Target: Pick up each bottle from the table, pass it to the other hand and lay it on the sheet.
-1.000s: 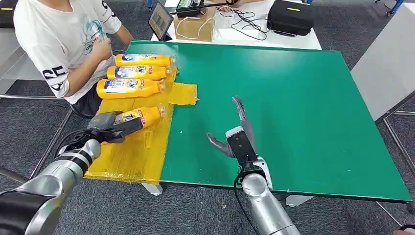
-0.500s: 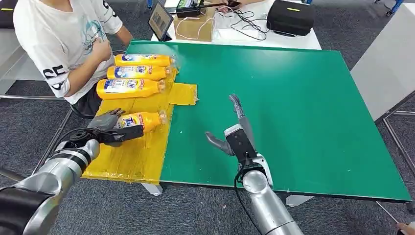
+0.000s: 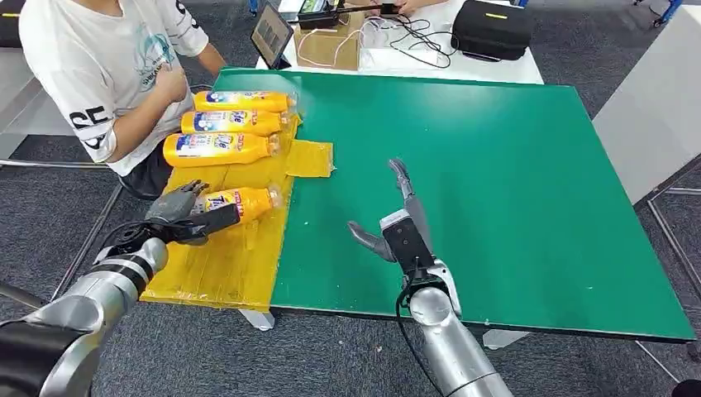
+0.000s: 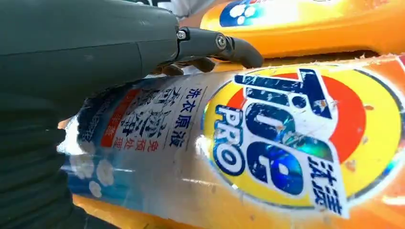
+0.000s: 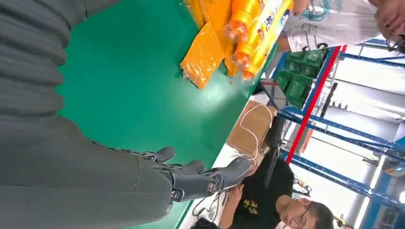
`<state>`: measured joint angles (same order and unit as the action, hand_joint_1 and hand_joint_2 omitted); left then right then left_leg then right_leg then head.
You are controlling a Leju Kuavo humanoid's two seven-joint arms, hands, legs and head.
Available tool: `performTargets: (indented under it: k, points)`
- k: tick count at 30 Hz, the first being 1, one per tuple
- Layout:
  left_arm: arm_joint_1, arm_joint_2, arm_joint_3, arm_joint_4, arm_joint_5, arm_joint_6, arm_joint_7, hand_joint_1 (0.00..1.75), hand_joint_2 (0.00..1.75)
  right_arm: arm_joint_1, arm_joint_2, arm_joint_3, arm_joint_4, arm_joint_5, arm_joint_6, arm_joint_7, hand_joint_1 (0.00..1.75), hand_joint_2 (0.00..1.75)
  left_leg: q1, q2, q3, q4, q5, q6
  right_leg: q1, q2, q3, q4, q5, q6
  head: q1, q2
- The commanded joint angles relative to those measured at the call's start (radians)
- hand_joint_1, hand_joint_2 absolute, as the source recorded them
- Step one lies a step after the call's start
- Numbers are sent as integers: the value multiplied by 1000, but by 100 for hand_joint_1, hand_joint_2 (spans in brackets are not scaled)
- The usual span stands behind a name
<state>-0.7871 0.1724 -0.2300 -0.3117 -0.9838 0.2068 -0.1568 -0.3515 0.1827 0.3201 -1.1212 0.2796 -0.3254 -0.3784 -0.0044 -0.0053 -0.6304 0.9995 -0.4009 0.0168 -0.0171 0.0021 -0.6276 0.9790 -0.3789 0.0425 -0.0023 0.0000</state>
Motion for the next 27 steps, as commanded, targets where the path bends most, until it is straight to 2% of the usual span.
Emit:
performTargets:
  k: [1, 3, 6, 8, 9, 10, 13, 18, 22, 27]
  points:
    - [-18, -19, 51, 37, 7, -2, -1, 0, 175, -43, -11, -4, 55, -6, -5, -3, 0, 175, 0, 1, 2, 0, -1, -1, 1, 0, 3, 0, -1, -1, 0, 0]
    - [-18, -19, 51, 37, 7, -2, -1, 0, 175, -43, -11, -4, 55, -6, -5, -3, 0, 175, 2, 1, 6, 1, -4, -1, 2, 0, 6, 0, -3, -2, 0, 0]
    - [-10, -31, 125, 27, 72, 55, -76, 0, 175, -49, -13, -5, 71, -5, -15, -10, 0, 175, 1, 0, 5, 1, -3, -1, 2, 0, 5, -1, -2, -2, 0, 0]
    - [6, -47, 220, 1, 168, 99, -196, 0, 175, -53, -15, -6, 82, -7, -23, -13, 0, 175, 2, 1, 5, 1, -3, -1, 2, 0, 6, -1, -2, -2, 0, 0]
    - [8, -49, 227, -2, 175, 102, -208, 0, 0, -54, -15, -5, 82, -8, -24, -14, 0, 175, 1, 0, 3, 0, -2, -1, 1, -1, 4, -1, -2, -1, 0, 0]
    - [18, -60, 272, -21, 216, 116, -275, 0, 0, -55, -18, -6, 86, -8, -32, -16, 0, 175, 2, 0, 5, 1, -3, -1, 2, -1, 6, -1, -2, -2, 0, 0]
    - [36, -88, 345, -71, 299, 113, -379, 0, 0, -50, -21, -13, 78, -12, -39, -18, 0, 175, 1, 0, 4, 1, -2, -1, 2, -1, 4, -1, -2, -1, 0, 0]
    - [68, -126, 404, -173, 418, 39, -476, 0, 0, -33, -25, -15, 43, -11, -42, -17, 0, 175, 1, -2, 2, 0, -1, -1, 1, -2, 3, -1, -1, -1, 0, 0]
    - [105, -161, 392, -277, 507, -59, -500, 0, 0, -22, -34, -14, 11, -8, -34, -9, 0, 175, 1, -2, 2, 0, -1, -1, 1, -2, 3, -1, -2, -1, 0, 0]
    - [122, -190, 361, -354, 539, -78, -494, 0, 0, -15, -38, -21, -9, -4, -33, -2, 0, 175, 2, -3, 4, 1, -3, -1, 2, -4, 5, 0, -3, -1, 0, 0]
